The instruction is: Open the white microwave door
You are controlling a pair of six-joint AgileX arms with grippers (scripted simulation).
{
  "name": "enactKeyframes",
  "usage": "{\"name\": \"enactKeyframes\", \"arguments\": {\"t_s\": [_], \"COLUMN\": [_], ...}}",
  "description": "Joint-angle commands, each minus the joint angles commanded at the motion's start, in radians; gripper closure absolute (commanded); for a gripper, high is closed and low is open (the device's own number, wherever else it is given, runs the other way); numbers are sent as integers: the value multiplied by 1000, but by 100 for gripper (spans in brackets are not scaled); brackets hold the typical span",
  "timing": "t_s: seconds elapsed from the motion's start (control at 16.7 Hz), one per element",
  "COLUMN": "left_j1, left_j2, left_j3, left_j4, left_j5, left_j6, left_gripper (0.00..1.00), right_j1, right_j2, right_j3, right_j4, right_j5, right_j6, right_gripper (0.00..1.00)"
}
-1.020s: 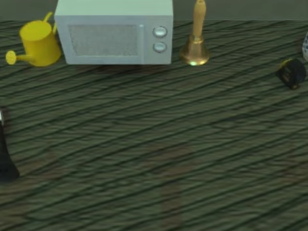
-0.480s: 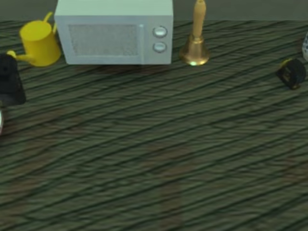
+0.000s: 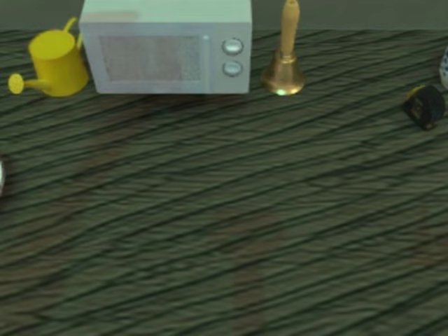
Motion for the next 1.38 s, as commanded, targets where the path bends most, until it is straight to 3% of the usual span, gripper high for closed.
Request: {"name": "enactKeyframes", "arguments": {"t_s": [0.3,0.6,1.08,1.38], "left_j1": [-101,-164,-168,-144], "left_j2": [404,673,718,779], "left_j3": [429,683,719,658], "left_j4": [-224,-377,-397,-265], "left_j5": [-49,-83,-86,-74], "left_j6": [-92,-144,-150,-124], "left_gripper": [0,0,0,0], "right_j1": [0,0,0,0], "right_j2": [0,0,0,0], "right_j3": [0,0,0,0], "right_j4": [0,0,0,0], "right_j5": [0,0,0,0], "right_j6": [0,0,0,0], "right_gripper": [0,0,0,0]}}
